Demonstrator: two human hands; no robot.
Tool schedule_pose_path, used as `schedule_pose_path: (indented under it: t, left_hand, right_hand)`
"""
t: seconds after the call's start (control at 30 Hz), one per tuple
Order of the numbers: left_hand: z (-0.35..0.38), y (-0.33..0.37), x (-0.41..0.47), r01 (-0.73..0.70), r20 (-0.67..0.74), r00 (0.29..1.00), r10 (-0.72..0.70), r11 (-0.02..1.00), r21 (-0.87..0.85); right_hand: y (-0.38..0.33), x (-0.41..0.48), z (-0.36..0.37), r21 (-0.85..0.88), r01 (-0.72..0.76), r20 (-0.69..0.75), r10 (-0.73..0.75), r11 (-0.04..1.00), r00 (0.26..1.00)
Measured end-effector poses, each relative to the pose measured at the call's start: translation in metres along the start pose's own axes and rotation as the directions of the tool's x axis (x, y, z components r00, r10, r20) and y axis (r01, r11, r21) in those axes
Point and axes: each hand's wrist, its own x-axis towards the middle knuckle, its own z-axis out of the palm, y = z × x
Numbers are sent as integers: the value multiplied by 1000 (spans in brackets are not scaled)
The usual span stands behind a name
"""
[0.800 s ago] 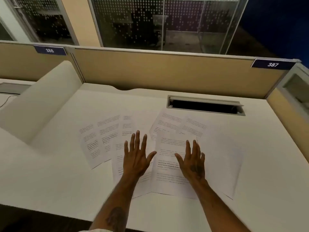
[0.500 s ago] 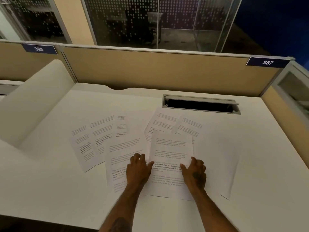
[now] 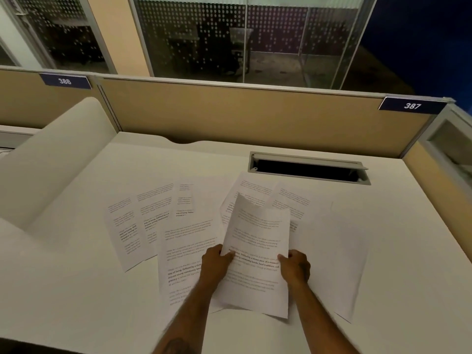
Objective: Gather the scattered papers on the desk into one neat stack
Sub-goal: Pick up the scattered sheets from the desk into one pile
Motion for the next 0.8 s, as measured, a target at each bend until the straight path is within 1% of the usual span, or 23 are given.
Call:
schedule_pose_path:
  t: [0.1,0.2,0.27,0.37,0.47,0.5,0.53,0.57,0.6,0.63,0.67,0.73,0.8]
  left_hand:
    - [-31,4,-1,-22,25,999,28,975,-222]
    - [-79,6,-3,-3,58,998,33,895,-446]
    - [-109,1,-6,21,108,993,45,837,-547]
    - [-142,-13,-12,38,152,986,73,784,-620]
    - [-165,-24,-18,19,113,991,73,754,-657]
    - [-172,-28,-20,1,89,993,77,750,-662]
    - [-179,-30,-21,-16,66,995,79,750,-662]
    - [-188,-33,-23,-30,46,996,79,753,-657]
    - [-197,-37,-24,-42,27,997,78,759,-649]
    - [-206,-42,-25,-53,10,997,77,767,-639]
    - [-216,-47,-26,-60,-4,997,74,775,-629]
    - [-234,-57,-27,-69,-30,998,64,779,-624]
    - [-248,-66,-29,-72,-50,997,52,768,-636]
  right_hand:
    - [-24,2,4,152,89,113,-106,984,988]
    - [-51,-3,13,255,134,257,-201,958,945]
    - [-68,-10,23,271,141,356,-235,952,904]
    - [-85,-24,45,250,186,449,-284,950,847]
    - [-98,-40,67,271,194,523,-313,943,792]
    - [-100,-45,73,273,194,535,-316,942,784]
    - [-102,-49,79,268,195,526,-313,943,791]
    - [-101,-51,85,237,208,487,-301,949,820]
    - [-98,-51,92,160,237,415,-283,958,864]
    - [-93,-50,98,32,282,330,-277,959,902]
    - [-86,-52,102,-112,317,268,-278,942,922]
    - [-72,-58,110,-375,335,234,-262,864,936]
    - [-63,-66,117,-551,331,222,-248,766,943]
